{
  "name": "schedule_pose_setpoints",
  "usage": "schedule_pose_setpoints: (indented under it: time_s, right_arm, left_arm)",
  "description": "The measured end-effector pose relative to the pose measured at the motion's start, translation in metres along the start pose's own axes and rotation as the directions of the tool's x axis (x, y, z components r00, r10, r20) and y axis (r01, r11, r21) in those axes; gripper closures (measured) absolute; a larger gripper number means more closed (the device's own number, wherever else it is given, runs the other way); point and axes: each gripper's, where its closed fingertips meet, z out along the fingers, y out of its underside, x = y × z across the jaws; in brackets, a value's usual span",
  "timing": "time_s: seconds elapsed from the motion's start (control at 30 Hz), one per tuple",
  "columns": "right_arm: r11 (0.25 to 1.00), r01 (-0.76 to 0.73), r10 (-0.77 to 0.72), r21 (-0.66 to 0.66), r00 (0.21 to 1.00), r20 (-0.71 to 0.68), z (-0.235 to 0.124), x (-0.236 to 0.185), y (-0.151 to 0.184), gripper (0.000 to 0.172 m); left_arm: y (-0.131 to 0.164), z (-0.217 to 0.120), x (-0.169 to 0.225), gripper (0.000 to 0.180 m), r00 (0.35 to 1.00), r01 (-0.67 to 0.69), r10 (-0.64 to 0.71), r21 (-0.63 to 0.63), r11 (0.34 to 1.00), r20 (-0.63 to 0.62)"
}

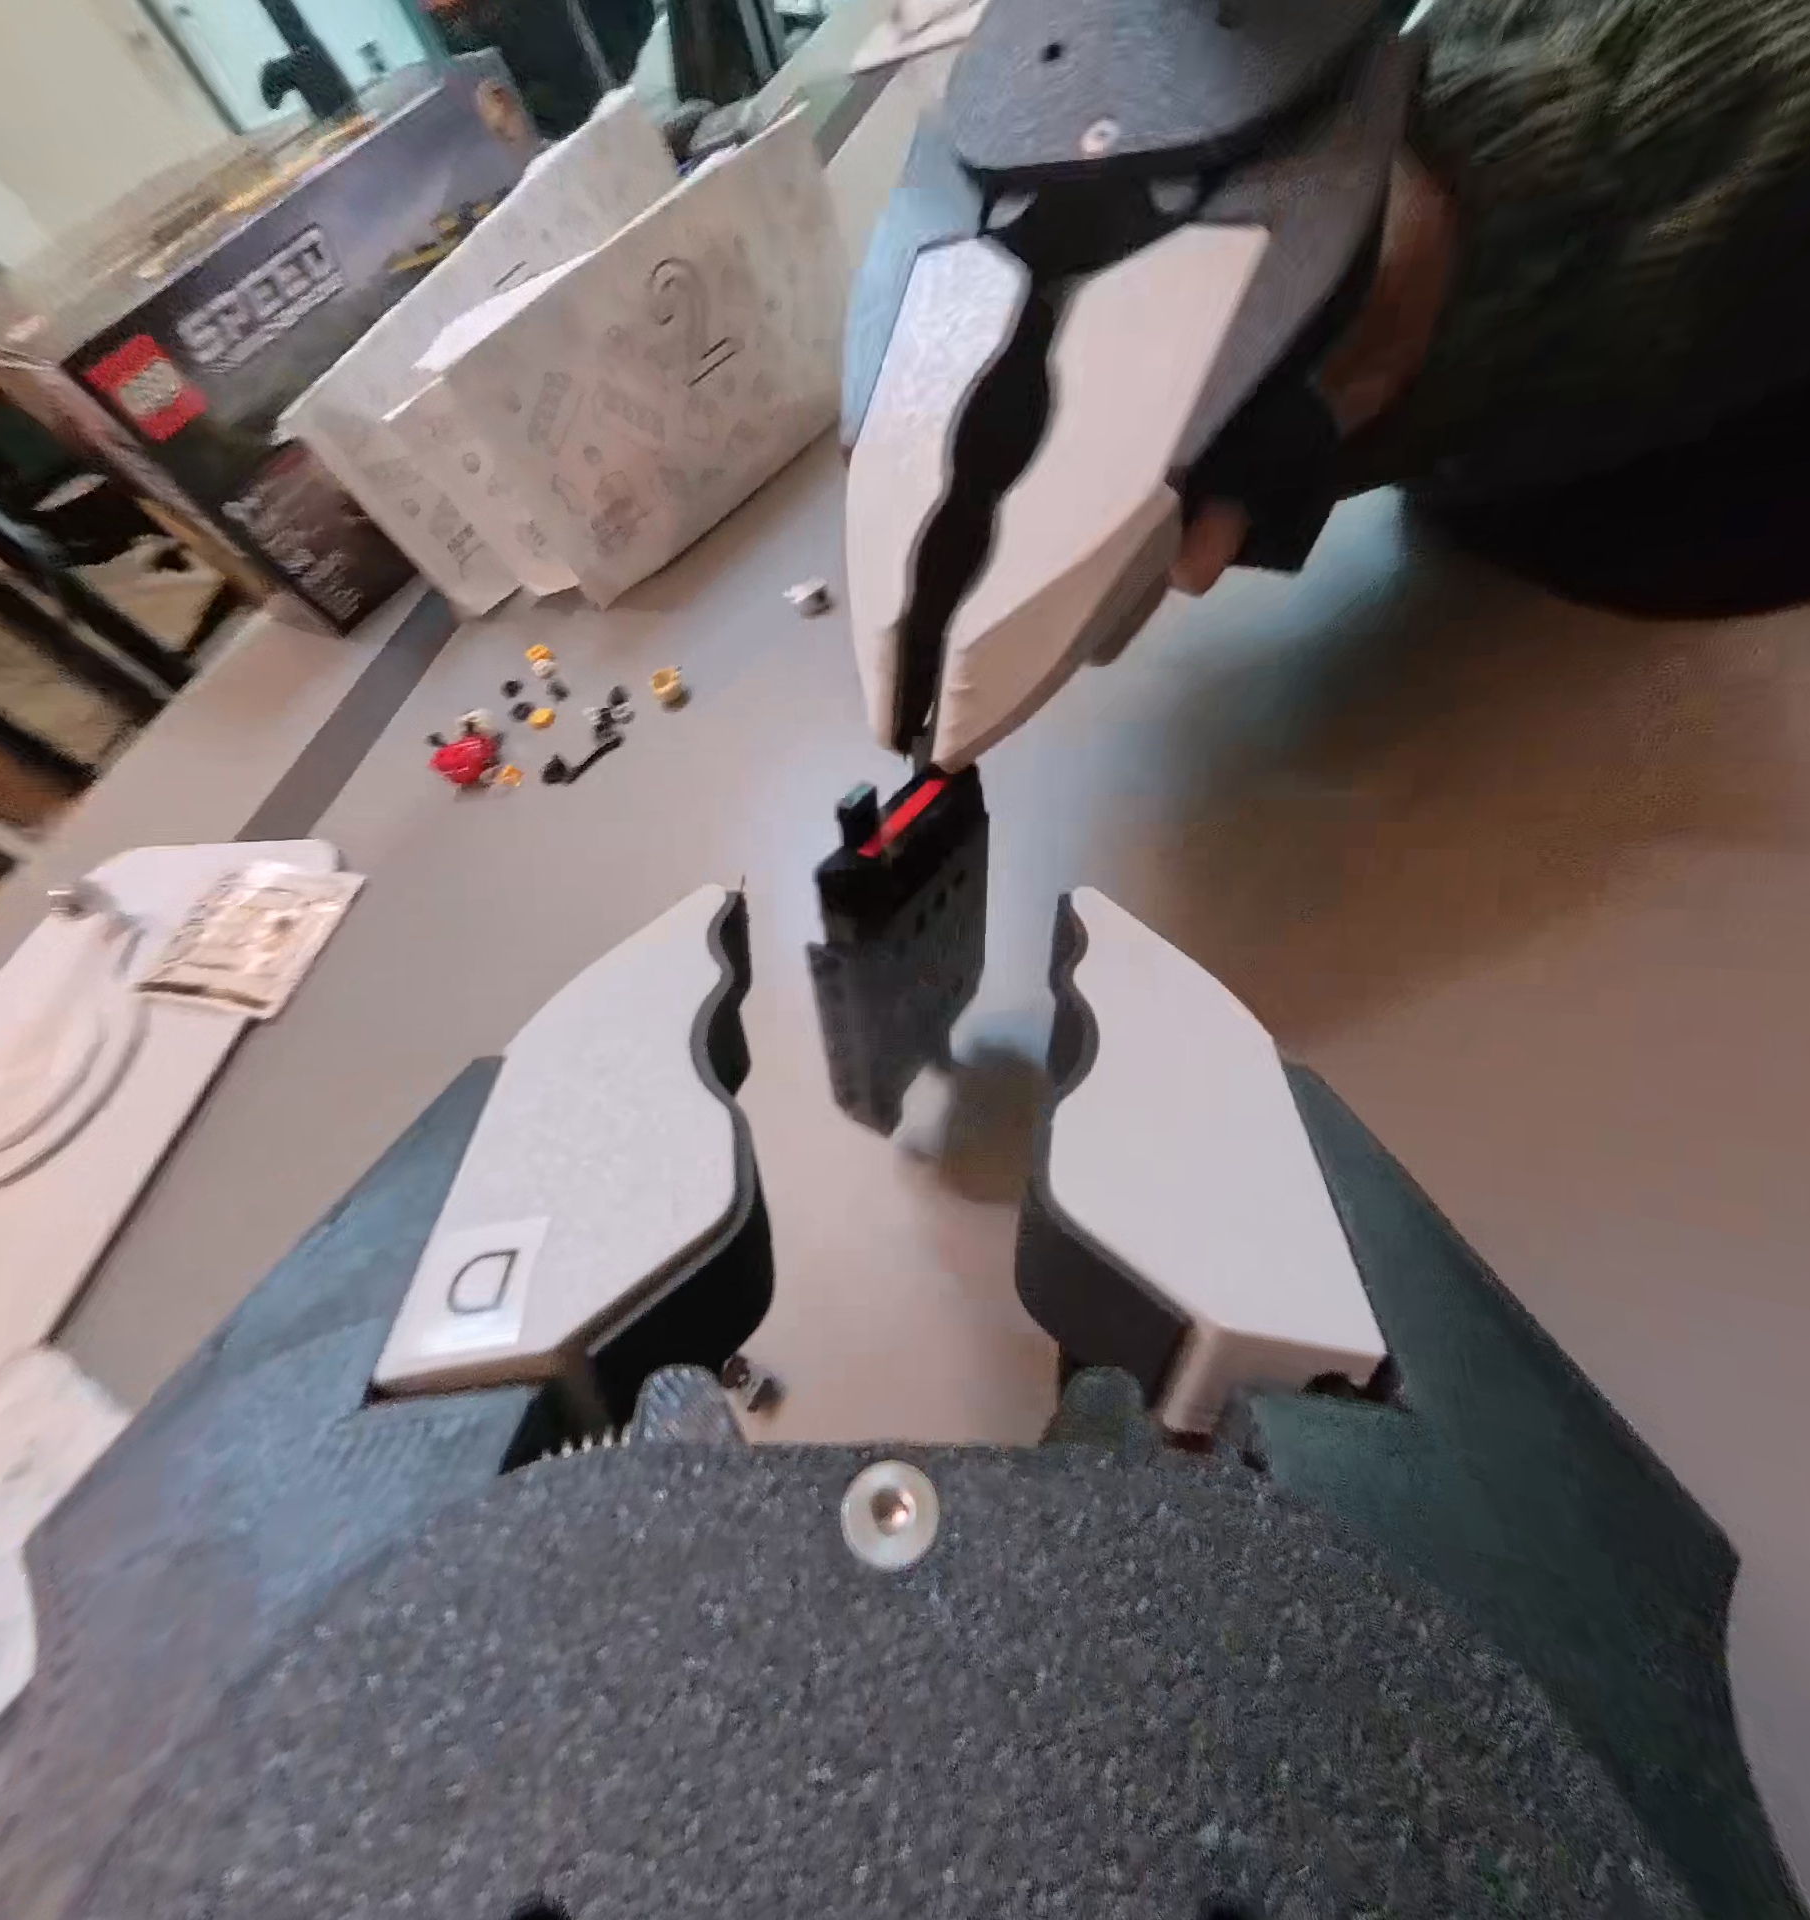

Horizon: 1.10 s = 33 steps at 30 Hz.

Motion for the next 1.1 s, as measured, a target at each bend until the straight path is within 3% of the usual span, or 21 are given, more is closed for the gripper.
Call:
schedule_pose_setpoints:
  time_s: [0.07, 0.13, 0.23, 0.3, 0.4, 0.47, 0.53, 0.7, 0.8, 1.1]
  right_arm:
    - [0.96, 0.28, -0.281, -0.027, 0.959, -0.035, -0.005, -0.011, -0.003, 0.167]
    - [0.877, 0.471, -0.477, -0.089, 0.878, -0.053, -0.005, -0.02, 0.004, 0.168]
    - [0.779, 0.615, -0.624, -0.125, 0.78, -0.046, -0.007, -0.027, 0.018, 0.168]
    - [0.742, 0.661, -0.668, -0.109, 0.744, -0.036, -0.009, -0.035, 0.022, 0.168]
    - [0.696, 0.708, -0.715, -0.121, 0.699, -0.021, -0.009, -0.045, 0.032, 0.167]
    - [0.686, 0.717, -0.724, -0.125, 0.69, -0.019, -0.01, -0.047, 0.035, 0.167]
    - [0.687, 0.718, -0.723, -0.111, 0.691, -0.012, -0.011, -0.05, 0.036, 0.167]
    - [0.696, 0.712, -0.714, -0.095, 0.7, 0.01, -0.01, -0.056, 0.042, 0.167]
    - [0.71, 0.699, -0.7, -0.091, 0.714, 0.026, -0.009, -0.057, 0.044, 0.166]
    - [0.772, 0.629, -0.623, -0.086, 0.777, 0.088, -0.006, -0.062, 0.051, 0.167]
  left_arm:
    - [0.001, -0.005, 0.002, 0.121, 0.994, 0.077, -0.075, 0.027, 0.997, -0.08]
    - [0.013, -0.006, 0.005, 0.128, 0.976, 0.148, -0.151, -0.029, 0.989, -0.158]
    - [0.027, -0.007, 0.011, 0.133, 0.974, 0.108, -0.122, -0.084, 0.991, -0.191]
    - [0.03, -0.002, 0.018, 0.137, 0.983, 0.003, -0.021, -0.098, 0.995, -0.181]
    - [0.034, 0.006, 0.029, 0.15, 0.969, -0.222, 0.204, -0.13, 0.966, -0.143]
    - [0.036, 0.009, 0.037, 0.164, 0.946, -0.308, 0.287, -0.135, 0.942, -0.153]
    - [0.037, 0.011, 0.041, 0.166, 0.926, -0.366, 0.346, -0.139, 0.92, -0.151]
    - [0.041, 0.019, 0.056, 0.154, 0.891, -0.441, 0.412, -0.14, 0.887, -0.193]
    - [0.042, 0.021, 0.054, 0.165, 0.878, -0.474, 0.45, -0.156, 0.867, -0.164]
    - [0.049, 0.02, 0.054, 0.166, 0.813, -0.581, 0.557, -0.192, 0.791, -0.167]
